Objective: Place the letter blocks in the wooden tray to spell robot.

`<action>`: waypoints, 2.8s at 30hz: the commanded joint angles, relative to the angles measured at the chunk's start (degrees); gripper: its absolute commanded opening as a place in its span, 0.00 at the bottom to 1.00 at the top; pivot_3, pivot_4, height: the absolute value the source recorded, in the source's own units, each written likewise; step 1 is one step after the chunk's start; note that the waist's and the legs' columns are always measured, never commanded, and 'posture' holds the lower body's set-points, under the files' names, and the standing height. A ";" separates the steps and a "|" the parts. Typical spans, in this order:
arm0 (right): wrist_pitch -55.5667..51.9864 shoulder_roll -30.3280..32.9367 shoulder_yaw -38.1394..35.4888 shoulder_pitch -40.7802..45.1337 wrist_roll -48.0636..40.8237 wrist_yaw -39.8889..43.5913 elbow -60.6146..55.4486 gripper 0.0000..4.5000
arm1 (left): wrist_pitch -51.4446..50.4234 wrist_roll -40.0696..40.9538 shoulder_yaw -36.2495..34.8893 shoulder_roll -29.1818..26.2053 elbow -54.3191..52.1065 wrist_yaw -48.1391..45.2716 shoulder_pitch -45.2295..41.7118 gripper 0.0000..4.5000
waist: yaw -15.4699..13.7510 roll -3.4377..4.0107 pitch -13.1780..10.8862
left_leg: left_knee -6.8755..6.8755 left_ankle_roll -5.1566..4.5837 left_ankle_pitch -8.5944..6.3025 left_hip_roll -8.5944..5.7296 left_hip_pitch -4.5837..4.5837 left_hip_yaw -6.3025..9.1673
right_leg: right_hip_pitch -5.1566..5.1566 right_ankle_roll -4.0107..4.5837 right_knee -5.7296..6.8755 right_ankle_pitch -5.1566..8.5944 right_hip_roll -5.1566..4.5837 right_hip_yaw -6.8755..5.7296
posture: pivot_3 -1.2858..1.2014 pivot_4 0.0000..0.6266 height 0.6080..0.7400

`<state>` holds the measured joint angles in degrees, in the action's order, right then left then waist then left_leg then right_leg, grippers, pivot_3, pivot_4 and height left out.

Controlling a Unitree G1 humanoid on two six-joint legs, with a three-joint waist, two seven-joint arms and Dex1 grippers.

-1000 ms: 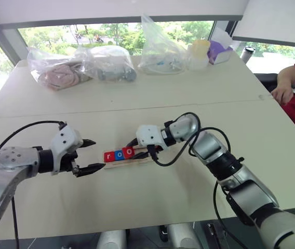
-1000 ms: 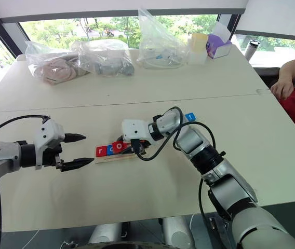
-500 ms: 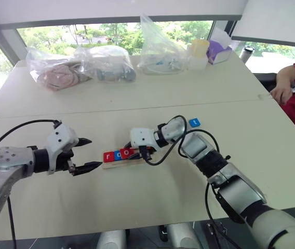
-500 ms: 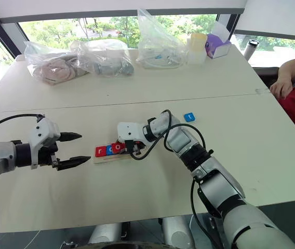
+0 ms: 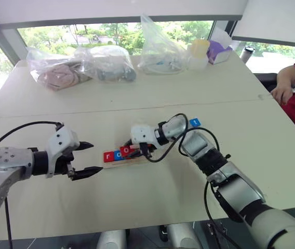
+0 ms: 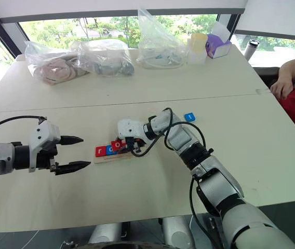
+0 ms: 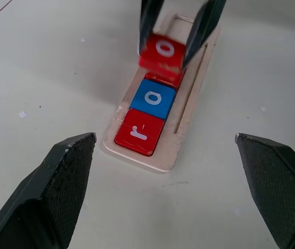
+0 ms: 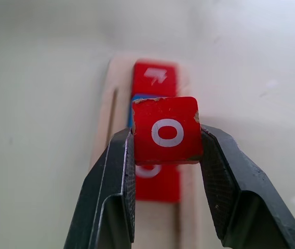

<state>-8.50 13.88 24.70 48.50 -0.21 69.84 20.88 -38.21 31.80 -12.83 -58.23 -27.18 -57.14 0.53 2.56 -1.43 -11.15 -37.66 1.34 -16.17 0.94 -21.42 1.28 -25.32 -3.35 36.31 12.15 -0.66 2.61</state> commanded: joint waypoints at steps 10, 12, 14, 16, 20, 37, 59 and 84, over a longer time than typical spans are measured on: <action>-7.64 10.63 -2.19 -5.99 -1.97 1.23 -12.31 0.26 | -1.01 2.43 3.09 2.20 -3.85 1.18 -3.35 1.00 | -0.11 -0.01 0.00 | -0.03 0.00 0.00 -0.05 -0.01 -0.07 | 0.07 0.03 -0.08 0.03 -0.08 0.02 | 0.52 0.24 1.00; -7.59 10.61 -1.41 -6.04 -1.12 0.46 -11.84 0.26 | -1.16 2.11 3.67 2.50 -3.67 1.34 -3.84 1.00 | 0.43 -0.01 0.00 | -0.04 0.00 0.00 -0.03 0.01 -0.09 | 0.05 0.02 -0.06 0.02 -0.01 0.03 | 0.52 0.24 1.00; -7.18 10.35 -0.96 -6.00 -0.49 -0.23 -11.08 0.26 | -1.14 1.95 3.94 2.55 -3.46 1.33 -4.00 1.00 | 0.89 0.00 0.00 | -0.03 0.00 0.00 0.00 0.03 -0.08 | 0.00 -0.01 0.01 -0.03 0.08 0.04 | 0.52 0.24 1.00; -6.75 9.95 -0.46 -5.86 -0.09 -0.61 -10.25 0.26 | -0.92 1.74 4.15 2.49 -3.00 1.26 -4.19 1.00 | 0.95 0.00 0.00 | -0.01 0.00 0.00 0.01 0.04 0.00 | -0.02 -0.03 0.06 -0.04 0.11 0.02 | 0.52 0.24 1.00; -6.48 8.55 0.23 -5.64 0.35 -1.23 -9.32 0.26 | -0.53 1.20 4.49 2.30 -2.65 1.11 -3.98 1.00 | 0.97 -0.01 0.00 | -0.02 0.00 0.00 0.00 0.02 0.00 | -0.01 0.00 0.06 -0.03 0.10 0.02 | 0.52 0.24 1.00; -2.73 6.78 2.08 -4.26 3.02 -0.71 -4.92 0.26 | -0.85 0.91 4.79 2.71 -3.91 2.22 -2.75 1.00 | 0.87 -0.01 0.00 | -0.06 0.00 0.00 -0.01 0.01 -0.01 | 0.01 0.01 0.03 -0.02 0.06 0.03 | 0.52 0.24 1.00; -2.37 5.30 2.78 -4.55 3.95 0.31 -4.62 0.37 | -0.77 0.81 5.25 4.04 -3.88 3.85 -3.02 1.00 | 0.86 -0.01 0.00 | -0.06 0.00 0.00 -0.01 0.01 0.00 | 0.02 0.00 0.04 -0.03 0.06 0.03 | 0.52 0.24 1.00; -41.03 3.84 -32.88 -18.75 -9.44 -36.24 -37.83 0.99 | -5.93 12.08 1.79 12.14 -3.64 10.46 -14.27 1.00 | -0.58 -0.02 0.02 | -0.21 0.00 0.00 -0.06 -0.08 0.18 | 0.13 -0.11 0.02 -0.08 0.00 -0.06 | 0.52 0.24 1.00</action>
<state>-46.77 17.88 -5.29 30.56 -10.34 39.09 -13.27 -44.35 43.17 -11.19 -46.43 -30.71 -47.12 -12.41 1.98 -1.46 -11.13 -37.89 1.35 -16.17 0.86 -21.49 1.43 -25.18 -3.46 36.33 12.07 -0.65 2.56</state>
